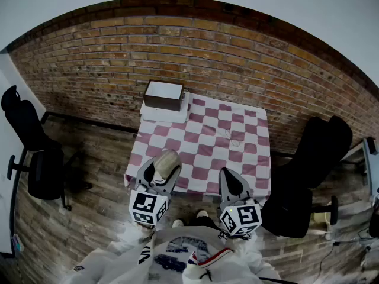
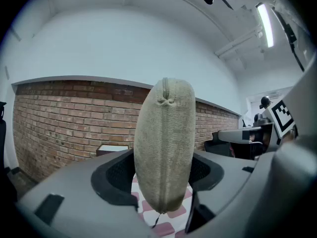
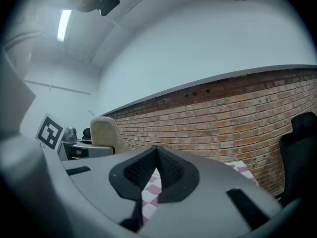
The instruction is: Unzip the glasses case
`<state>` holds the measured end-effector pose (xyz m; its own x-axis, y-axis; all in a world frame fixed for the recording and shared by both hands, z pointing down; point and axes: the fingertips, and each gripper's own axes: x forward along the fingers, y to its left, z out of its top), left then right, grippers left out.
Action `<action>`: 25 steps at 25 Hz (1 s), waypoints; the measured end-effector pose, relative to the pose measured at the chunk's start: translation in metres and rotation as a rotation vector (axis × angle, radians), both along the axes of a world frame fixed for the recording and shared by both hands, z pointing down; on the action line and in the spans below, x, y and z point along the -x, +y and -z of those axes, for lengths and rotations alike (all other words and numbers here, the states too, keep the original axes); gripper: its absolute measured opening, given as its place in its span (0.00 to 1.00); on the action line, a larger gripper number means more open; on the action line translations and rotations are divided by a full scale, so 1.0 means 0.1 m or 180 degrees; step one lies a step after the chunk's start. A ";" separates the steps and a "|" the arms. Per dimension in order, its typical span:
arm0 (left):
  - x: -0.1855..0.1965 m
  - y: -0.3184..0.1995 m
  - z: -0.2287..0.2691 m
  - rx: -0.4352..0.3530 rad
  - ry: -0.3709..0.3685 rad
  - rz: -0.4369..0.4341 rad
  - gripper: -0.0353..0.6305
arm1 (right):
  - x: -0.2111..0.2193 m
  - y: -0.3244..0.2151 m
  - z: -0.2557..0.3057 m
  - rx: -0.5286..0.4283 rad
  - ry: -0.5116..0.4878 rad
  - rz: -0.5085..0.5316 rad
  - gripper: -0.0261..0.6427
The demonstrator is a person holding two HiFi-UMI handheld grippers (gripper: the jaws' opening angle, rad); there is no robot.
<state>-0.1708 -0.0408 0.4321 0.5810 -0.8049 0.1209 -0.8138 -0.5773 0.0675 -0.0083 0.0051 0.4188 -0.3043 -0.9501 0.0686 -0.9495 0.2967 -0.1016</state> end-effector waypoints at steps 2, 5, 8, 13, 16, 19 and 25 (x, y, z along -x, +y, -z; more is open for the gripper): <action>0.00 -0.01 0.02 -0.0007 -0.0011 0.0008 0.48 | 0.00 -0.02 0.01 -0.0003 0.0002 0.0010 0.06; -0.04 -0.05 0.04 -0.0029 -0.0025 0.0000 0.48 | -0.03 -0.07 0.02 -0.0009 -0.0003 0.0013 0.06; -0.10 -0.10 0.04 -0.0030 -0.0048 -0.0014 0.48 | -0.06 -0.12 0.01 -0.0004 -0.0023 0.0016 0.06; -0.20 -0.21 0.04 0.0011 -0.0067 -0.0016 0.48 | -0.14 -0.25 0.01 0.0019 -0.0089 0.0067 0.06; -0.27 -0.30 0.04 0.0030 -0.0089 -0.0007 0.48 | -0.20 -0.35 0.00 0.0042 -0.0133 0.0090 0.06; -0.34 -0.37 0.05 0.0034 -0.0109 -0.0002 0.48 | -0.26 -0.44 -0.01 0.0058 -0.0162 0.0129 0.06; -0.53 -0.53 0.12 0.0013 -0.0123 0.0030 0.48 | -0.41 -0.63 -0.02 0.0083 -0.0192 0.0249 0.06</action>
<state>-0.1178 -0.0939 0.4204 0.5683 -0.8097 0.1462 -0.8212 -0.5694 0.0382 0.0327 -0.0575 0.4204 -0.3818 -0.9214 0.0723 -0.9155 0.3663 -0.1665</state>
